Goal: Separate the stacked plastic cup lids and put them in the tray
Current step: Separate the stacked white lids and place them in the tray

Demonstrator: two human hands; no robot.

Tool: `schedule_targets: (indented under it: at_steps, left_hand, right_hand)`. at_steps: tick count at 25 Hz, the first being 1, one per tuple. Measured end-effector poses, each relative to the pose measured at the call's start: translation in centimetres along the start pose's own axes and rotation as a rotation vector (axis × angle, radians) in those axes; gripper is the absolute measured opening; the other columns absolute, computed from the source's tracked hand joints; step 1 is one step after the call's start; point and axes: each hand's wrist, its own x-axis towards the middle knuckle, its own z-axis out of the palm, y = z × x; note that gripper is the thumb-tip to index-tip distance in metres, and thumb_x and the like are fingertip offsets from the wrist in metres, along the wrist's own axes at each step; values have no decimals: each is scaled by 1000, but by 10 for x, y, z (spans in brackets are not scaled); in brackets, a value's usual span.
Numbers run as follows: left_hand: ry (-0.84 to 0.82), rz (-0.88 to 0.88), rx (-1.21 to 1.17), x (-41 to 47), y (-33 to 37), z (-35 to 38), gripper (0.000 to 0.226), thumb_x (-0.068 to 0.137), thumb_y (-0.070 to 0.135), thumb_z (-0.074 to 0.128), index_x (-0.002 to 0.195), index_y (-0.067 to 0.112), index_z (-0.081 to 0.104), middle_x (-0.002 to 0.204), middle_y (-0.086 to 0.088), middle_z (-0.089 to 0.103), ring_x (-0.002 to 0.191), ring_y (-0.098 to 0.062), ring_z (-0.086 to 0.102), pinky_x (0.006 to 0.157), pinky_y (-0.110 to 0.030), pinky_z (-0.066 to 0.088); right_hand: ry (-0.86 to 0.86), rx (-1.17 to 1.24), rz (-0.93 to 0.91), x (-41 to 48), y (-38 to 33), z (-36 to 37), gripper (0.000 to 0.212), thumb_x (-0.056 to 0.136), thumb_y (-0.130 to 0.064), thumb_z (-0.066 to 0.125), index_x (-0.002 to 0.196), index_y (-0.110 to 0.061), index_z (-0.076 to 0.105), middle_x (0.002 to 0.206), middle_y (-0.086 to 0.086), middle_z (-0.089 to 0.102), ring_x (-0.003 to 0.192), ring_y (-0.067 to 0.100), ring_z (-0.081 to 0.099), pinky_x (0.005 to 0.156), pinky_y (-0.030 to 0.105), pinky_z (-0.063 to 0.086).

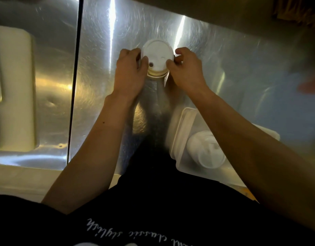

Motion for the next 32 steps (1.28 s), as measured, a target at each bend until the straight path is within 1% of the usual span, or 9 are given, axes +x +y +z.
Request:
schedule_targets:
  at_steps: [3,5,8,12,15,17,20,27,32]
  left_hand:
    - [-5,-19,3,3,-2,2,26,97,32,45,94,10,60,101,-15,61,88,-9,45,73,8,28]
    - [-5,-25,-6,4,-2,2,24,96,30,46,89,11,58,96,-14,62,87,-14,51,71,2,33]
    - [13,-20,-80,3,2,-1,25,95,27,50,100,9,66,100,-11,68,97,-19,63,83,-12,46]
    - [14,-98,-162,0,8,-11,29,94,22,56,118,8,65,114,-6,69,96,-5,59,69,7,38]
    - [23,-129,-188,-3,8,-14,32,94,24,57,122,9,62,118,-5,66,99,-3,58,69,8,38]
    - [35,-140,-187,-5,9,-17,34,94,25,57,124,11,60,123,-4,64,101,-1,54,70,4,39]
    - [44,-152,-188,-8,12,-21,35,94,26,57,126,12,60,125,-2,63,101,-1,54,74,-1,41]
    - [67,-138,-197,-27,16,-32,36,93,25,58,125,10,61,124,-2,64,98,-3,55,67,1,41]
    - [84,-130,-267,-49,25,-39,36,92,26,59,124,10,61,123,-2,64,106,-9,60,85,-14,48]
  right_hand:
    - [-9,55,31,0,1,0,37,92,-21,61,127,-8,57,121,10,68,93,9,57,61,-5,38]
    - [-12,86,42,1,2,1,35,91,-20,62,124,-9,58,117,9,68,95,10,60,66,0,43]
    - [-2,190,118,4,0,4,30,85,-18,64,113,-5,63,103,9,69,95,26,70,87,37,59]
    - [-16,347,245,6,0,4,35,76,-11,61,99,16,59,77,16,56,71,33,65,84,59,56]
    - [-41,409,268,2,-2,5,27,82,-6,61,97,17,60,76,16,56,69,23,60,86,55,56]
    - [-47,397,255,-4,-7,4,9,86,-6,61,80,-2,67,74,9,62,73,19,62,87,49,58]
    - [-46,410,249,-9,-11,1,24,87,-6,62,72,-24,62,79,4,65,81,22,67,88,46,58]
    - [-42,443,200,-24,-13,-4,15,85,-6,63,94,-16,67,87,7,70,90,34,73,80,42,63]
    - [-1,417,91,-46,-15,-14,17,81,-7,64,85,-24,65,86,-2,68,97,26,70,93,48,58]
